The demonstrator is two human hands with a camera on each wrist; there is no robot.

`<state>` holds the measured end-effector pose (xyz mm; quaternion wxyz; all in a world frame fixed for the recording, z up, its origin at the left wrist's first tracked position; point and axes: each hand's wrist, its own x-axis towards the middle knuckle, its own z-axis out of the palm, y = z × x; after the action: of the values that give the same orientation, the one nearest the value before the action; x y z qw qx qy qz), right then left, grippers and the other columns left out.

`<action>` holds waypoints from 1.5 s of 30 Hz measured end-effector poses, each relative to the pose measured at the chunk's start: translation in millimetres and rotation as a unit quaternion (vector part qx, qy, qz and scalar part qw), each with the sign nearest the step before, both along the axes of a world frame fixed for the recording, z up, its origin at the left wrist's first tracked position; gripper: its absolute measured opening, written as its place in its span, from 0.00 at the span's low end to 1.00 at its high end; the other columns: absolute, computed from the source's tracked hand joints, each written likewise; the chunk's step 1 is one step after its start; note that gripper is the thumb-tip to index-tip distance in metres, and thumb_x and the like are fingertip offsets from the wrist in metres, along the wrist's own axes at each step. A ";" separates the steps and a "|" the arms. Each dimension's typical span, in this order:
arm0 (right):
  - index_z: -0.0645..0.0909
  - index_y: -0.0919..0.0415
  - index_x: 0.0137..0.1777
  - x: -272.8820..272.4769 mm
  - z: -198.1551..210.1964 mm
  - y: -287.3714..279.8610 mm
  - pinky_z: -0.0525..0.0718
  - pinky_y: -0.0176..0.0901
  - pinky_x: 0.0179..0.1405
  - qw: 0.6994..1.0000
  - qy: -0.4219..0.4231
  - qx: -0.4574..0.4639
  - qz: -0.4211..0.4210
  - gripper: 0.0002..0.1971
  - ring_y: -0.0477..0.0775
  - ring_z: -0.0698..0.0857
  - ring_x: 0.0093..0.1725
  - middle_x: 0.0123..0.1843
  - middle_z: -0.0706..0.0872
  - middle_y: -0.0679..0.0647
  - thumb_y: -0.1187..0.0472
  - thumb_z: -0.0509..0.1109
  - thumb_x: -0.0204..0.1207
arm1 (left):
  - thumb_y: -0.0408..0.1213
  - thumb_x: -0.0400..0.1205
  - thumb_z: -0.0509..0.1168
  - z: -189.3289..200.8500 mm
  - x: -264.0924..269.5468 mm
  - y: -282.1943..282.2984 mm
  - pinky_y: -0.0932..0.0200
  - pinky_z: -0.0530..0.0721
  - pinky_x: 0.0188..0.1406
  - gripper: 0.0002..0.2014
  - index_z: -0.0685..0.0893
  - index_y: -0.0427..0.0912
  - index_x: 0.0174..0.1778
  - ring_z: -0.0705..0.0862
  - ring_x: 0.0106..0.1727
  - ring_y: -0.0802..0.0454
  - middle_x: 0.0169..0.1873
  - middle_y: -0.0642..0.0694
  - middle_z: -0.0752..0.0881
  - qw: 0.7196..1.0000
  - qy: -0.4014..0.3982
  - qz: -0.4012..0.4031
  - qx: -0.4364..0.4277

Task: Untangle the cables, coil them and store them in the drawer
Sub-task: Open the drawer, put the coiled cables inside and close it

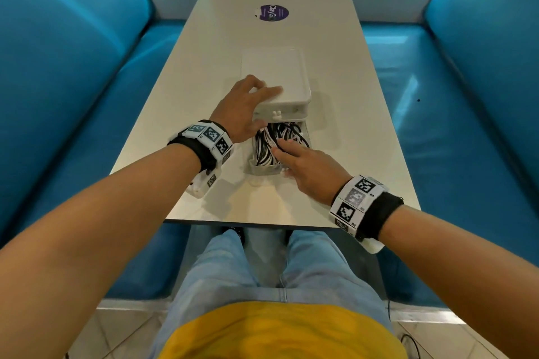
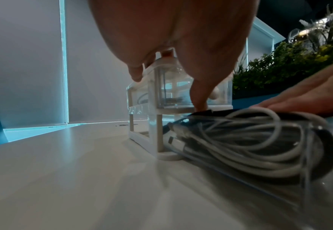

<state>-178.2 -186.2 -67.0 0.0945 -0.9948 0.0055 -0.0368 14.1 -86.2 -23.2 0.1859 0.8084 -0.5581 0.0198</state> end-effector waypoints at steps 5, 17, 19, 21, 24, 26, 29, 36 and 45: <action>0.65 0.58 0.79 -0.8 1.5 4.7 0.86 0.54 0.57 1.000 0.011 -0.008 -0.018 0.29 0.62 0.72 0.76 0.78 0.69 0.57 0.69 0.67 0.79 | 0.31 0.71 0.75 -1.4 -6.2 -1.0 0.48 0.73 0.67 0.41 0.67 0.50 0.79 0.68 0.72 0.38 0.70 0.37 0.70 0.998 -0.049 0.004 0.033; 0.72 0.49 0.77 4.8 21.8 -4.4 0.82 0.55 0.60 0.996 0.031 0.084 -0.013 0.27 0.58 0.83 0.64 0.76 0.75 0.48 0.65 0.68 0.79 | 0.57 0.65 0.78 1.5 3.3 9.9 0.43 0.61 0.77 0.51 0.60 0.52 0.82 0.54 0.82 0.39 0.78 0.38 0.61 0.996 0.053 -0.042 0.056; 0.71 0.46 0.78 4.5 24.5 -7.1 0.72 0.52 0.74 0.989 0.061 0.129 -0.045 0.26 0.57 0.75 0.75 0.81 0.70 0.50 0.63 0.67 0.80 | 0.60 0.61 0.78 1.7 0.0 11.4 0.42 0.60 0.77 0.57 0.56 0.54 0.83 0.47 0.84 0.42 0.81 0.40 0.56 0.995 0.064 -0.028 0.070; 0.73 0.49 0.76 0.5 26.5 -8.9 0.67 0.50 0.78 0.982 0.038 0.173 -0.068 0.25 0.56 0.72 0.77 0.80 0.72 0.55 0.61 0.68 0.80 | 0.58 0.60 0.80 1.3 -1.8 9.9 0.41 0.58 0.79 0.59 0.54 0.54 0.83 0.45 0.84 0.42 0.81 0.40 0.55 0.995 0.039 -0.020 0.084; 0.79 0.53 0.72 -12.3 30.9 -13.1 0.76 0.52 0.71 0.967 -0.081 0.211 -0.114 0.23 0.53 0.81 0.67 0.69 0.82 0.53 0.61 0.72 0.76 | 0.58 0.59 0.81 0.7 -2.2 7.2 0.37 0.49 0.82 0.61 0.51 0.54 0.84 0.47 0.84 0.39 0.81 0.39 0.57 0.994 -0.034 -0.015 0.106; 0.79 0.51 0.71 -18.5 32.3 -12.3 0.77 0.51 0.70 0.972 -0.072 0.185 -0.127 0.22 0.52 0.81 0.66 0.68 0.83 0.52 0.60 0.72 0.77 | 0.59 0.59 0.81 -0.4 -0.7 7.0 0.35 0.47 0.82 0.61 0.51 0.54 0.83 0.48 0.84 0.39 0.81 0.39 0.57 0.993 -0.048 -0.008 0.109; 0.83 0.50 0.66 -19.1 24.8 0.3 0.83 0.57 0.58 0.994 -0.039 0.075 -0.064 0.18 0.59 0.85 0.62 0.65 0.86 0.55 0.59 0.73 0.75 | 0.60 0.59 0.80 -1.4 2.2 5.9 0.34 0.51 0.81 0.61 0.52 0.54 0.83 0.51 0.83 0.37 0.80 0.39 0.59 0.993 -0.053 -0.015 0.106; 0.83 0.45 0.57 6.4 29.1 1.2 0.74 0.51 0.52 0.995 0.009 -0.057 -0.078 0.10 0.50 0.83 0.55 0.50 0.85 0.42 0.52 0.61 0.83 | 0.49 0.60 0.82 -4.4 2.3 7.3 0.36 0.56 0.80 0.56 0.59 0.50 0.82 0.53 0.82 0.36 0.79 0.36 0.62 0.998 -0.009 -0.030 0.053; 0.83 0.47 0.63 11.3 37.4 5.0 0.71 0.51 0.53 0.993 0.038 -0.032 -0.103 0.14 0.58 0.78 0.61 0.60 0.81 0.51 0.51 0.60 0.84 | 0.44 0.73 0.67 -2.0 9.8 5.6 0.39 0.60 0.80 0.35 0.67 0.52 0.79 0.56 0.82 0.39 0.78 0.39 0.64 0.996 0.090 -0.028 0.005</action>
<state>-166.9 -181.3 -29.6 0.0585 -0.9921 0.1108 -0.0083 23.9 -80.6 -25.2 0.2316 0.7922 -0.5613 -0.0612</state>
